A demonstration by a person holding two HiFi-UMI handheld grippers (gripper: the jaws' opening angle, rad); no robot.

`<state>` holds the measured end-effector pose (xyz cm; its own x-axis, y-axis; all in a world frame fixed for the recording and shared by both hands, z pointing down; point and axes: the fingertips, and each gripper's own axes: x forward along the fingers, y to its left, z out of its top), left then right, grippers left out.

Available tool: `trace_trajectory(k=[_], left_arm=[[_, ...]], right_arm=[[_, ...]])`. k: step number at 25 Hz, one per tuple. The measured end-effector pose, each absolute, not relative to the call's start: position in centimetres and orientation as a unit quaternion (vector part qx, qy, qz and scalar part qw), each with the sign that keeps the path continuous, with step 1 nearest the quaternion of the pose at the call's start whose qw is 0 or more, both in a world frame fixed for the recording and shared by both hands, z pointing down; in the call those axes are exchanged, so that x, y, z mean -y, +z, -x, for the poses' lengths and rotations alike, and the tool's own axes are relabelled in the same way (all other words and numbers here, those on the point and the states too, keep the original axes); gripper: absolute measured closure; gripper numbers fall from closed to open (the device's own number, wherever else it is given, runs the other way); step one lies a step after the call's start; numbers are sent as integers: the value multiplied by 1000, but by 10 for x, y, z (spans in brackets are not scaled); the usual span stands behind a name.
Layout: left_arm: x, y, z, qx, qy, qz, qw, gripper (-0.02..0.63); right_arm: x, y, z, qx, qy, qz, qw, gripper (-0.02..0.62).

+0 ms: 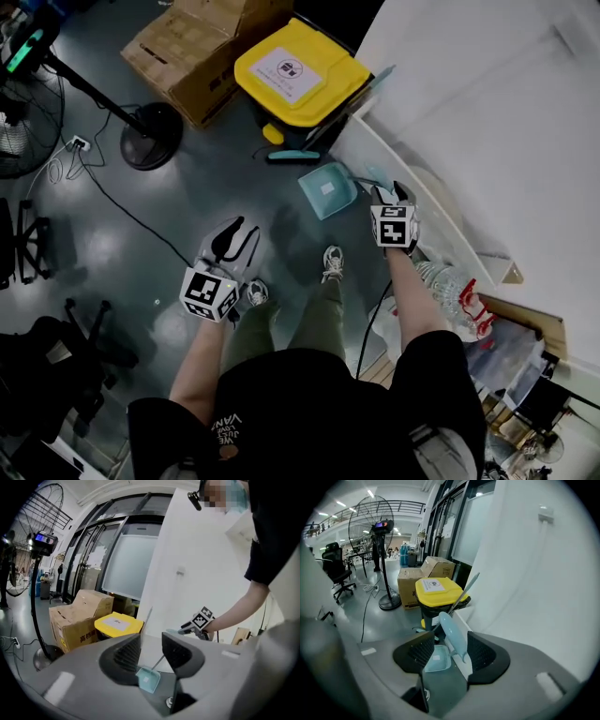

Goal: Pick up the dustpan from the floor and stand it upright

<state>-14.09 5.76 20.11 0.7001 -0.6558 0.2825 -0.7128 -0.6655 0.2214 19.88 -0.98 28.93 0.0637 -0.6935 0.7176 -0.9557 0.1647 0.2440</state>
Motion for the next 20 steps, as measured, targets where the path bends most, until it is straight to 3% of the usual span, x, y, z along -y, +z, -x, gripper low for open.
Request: trace_trajectory(k=[20], left_arm=[[-53, 107, 87, 282, 43, -953, 100, 443]], right_arm=[[-65, 138, -149, 698, 169, -683, 132, 407]])
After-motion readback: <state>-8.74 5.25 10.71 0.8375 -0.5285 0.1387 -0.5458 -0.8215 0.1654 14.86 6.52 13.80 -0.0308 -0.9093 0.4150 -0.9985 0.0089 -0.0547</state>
